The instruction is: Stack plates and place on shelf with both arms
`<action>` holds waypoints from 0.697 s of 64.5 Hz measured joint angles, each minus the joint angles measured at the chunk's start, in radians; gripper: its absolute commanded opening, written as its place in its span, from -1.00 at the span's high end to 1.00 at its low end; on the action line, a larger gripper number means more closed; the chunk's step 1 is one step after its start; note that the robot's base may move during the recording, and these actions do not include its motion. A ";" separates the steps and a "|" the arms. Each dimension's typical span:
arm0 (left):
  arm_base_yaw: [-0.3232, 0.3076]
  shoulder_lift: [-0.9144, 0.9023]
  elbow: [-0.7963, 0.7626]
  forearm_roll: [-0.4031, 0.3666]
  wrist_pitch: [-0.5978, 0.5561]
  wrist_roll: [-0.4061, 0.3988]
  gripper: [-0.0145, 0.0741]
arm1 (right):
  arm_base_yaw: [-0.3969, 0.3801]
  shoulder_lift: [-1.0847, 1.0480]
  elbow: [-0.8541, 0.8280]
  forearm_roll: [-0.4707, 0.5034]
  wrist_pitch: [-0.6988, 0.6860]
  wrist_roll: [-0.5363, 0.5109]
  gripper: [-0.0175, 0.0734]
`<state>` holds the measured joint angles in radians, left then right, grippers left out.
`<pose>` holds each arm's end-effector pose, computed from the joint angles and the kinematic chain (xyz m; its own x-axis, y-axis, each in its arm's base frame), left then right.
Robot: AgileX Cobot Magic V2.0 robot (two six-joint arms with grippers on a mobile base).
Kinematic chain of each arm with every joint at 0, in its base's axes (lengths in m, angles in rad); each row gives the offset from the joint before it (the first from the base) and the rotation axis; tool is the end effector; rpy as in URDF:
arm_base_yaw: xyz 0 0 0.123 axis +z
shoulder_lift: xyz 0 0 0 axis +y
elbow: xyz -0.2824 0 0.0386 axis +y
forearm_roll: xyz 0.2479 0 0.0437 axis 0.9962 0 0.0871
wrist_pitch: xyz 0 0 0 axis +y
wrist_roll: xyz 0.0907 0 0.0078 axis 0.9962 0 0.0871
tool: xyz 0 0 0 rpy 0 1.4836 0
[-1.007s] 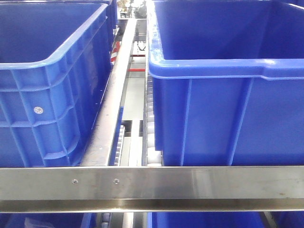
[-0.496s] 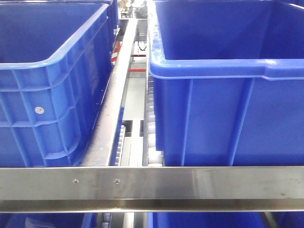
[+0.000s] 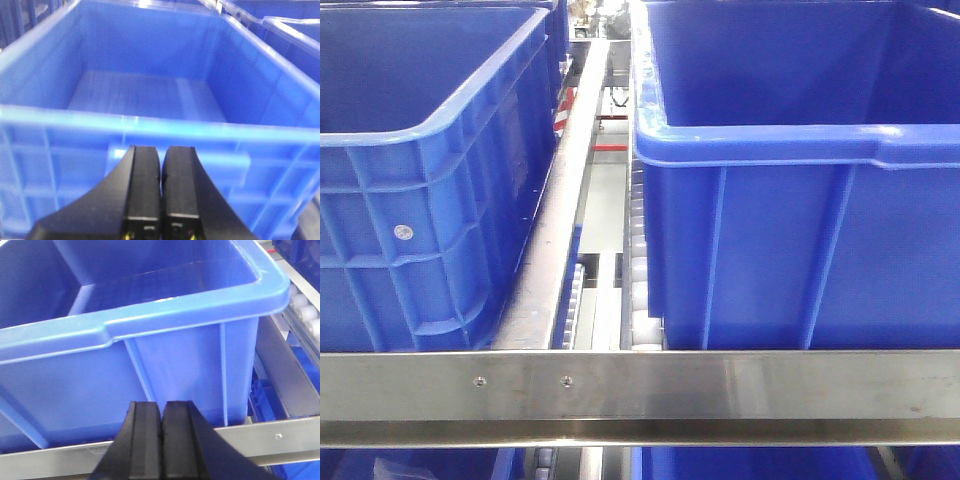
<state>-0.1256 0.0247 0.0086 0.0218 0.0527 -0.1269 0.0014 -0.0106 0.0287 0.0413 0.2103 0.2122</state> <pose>0.0584 -0.0073 0.2040 -0.0118 -0.1043 -0.9945 0.1236 0.9868 -0.1049 0.0560 0.0009 0.1849 -0.1386 0.2497 -0.9584 0.0255 0.9683 0.2486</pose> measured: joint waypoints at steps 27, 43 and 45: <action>-0.010 -0.029 0.000 -0.004 0.078 0.000 0.48 | 0.000 0.000 0.000 0.001 -0.002 0.000 0.55; -0.010 -0.029 0.000 0.021 0.008 0.006 0.48 | 0.000 0.000 0.000 0.001 -0.002 0.000 0.55; -0.010 -0.029 0.000 0.030 0.000 0.010 0.48 | 0.000 0.000 0.000 0.001 -0.002 0.000 0.55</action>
<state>-0.1356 -0.0048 0.0086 0.0514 0.0525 -0.1171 0.0014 -0.0106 0.0287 0.0427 0.2079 0.2122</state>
